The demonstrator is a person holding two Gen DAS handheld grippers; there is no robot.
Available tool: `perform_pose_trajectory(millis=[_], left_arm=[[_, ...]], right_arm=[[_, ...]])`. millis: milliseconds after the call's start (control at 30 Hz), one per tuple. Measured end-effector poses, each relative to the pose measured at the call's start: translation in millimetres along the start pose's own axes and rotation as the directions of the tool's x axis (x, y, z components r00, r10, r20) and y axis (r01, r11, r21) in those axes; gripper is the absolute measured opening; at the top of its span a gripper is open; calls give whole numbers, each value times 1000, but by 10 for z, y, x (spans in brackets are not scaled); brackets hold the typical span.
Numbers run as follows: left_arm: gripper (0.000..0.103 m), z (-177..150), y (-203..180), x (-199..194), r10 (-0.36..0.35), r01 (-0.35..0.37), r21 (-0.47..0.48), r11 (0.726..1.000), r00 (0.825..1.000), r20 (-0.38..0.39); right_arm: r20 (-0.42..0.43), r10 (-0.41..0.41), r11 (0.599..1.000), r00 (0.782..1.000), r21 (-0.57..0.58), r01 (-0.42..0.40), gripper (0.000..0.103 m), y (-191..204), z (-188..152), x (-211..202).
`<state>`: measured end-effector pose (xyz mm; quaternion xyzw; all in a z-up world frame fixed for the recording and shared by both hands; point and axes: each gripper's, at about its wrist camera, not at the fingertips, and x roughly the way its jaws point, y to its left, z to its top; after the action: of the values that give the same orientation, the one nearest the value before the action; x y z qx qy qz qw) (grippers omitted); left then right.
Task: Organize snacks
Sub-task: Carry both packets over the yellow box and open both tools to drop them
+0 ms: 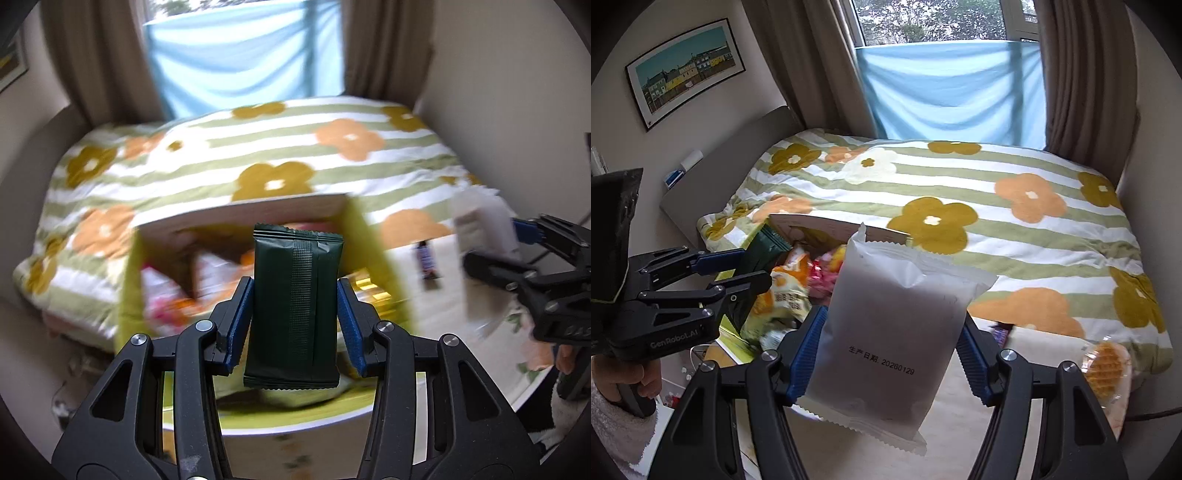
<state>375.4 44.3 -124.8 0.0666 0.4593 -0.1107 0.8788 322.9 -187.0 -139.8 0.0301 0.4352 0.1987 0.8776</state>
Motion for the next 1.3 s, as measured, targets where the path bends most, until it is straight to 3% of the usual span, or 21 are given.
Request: perform_pose_trajectory(millis=[200, 400, 433, 500, 567, 933, 1067, 1300], left_arm=[[41, -113, 745, 145, 10, -13, -47, 999, 999, -46], [44, -203, 954, 395, -54, 49, -49, 998, 993, -106], [49, -214, 949, 430, -63, 58, -46, 997, 991, -118], [103, -259, 903, 457, -67, 62, -39, 997, 991, -120], [103, -308, 896, 432, -70, 67, -38, 997, 994, -86], [103, -565, 1084, 416, -53, 37, -145, 989, 993, -104], [103, -595, 1065, 401, -24, 10, -135, 991, 995, -101], [103, -687, 997, 439, -24, 10, -116, 993, 993, -119]], right_arm=[[-18, 8, 999, 1000, 44, -7, 64, 421, 112, 380], [-60, -2, 998, 998, 66, 6, 64, 679, 94, 624], [-68, -7, 998, 998, 69, 12, 64, 694, 82, 640], [-88, -20, 997, 996, 76, 27, 64, 718, 69, 692], [-105, -25, 996, 994, 80, 33, 64, 715, 57, 730], [-159, -53, 998, 986, 6, 55, 66, 774, 29, 897], [-138, -42, 999, 990, 0, 42, 98, 824, 10, 905], [-104, -74, 997, 992, 21, 76, 100, 774, -136, 847]])
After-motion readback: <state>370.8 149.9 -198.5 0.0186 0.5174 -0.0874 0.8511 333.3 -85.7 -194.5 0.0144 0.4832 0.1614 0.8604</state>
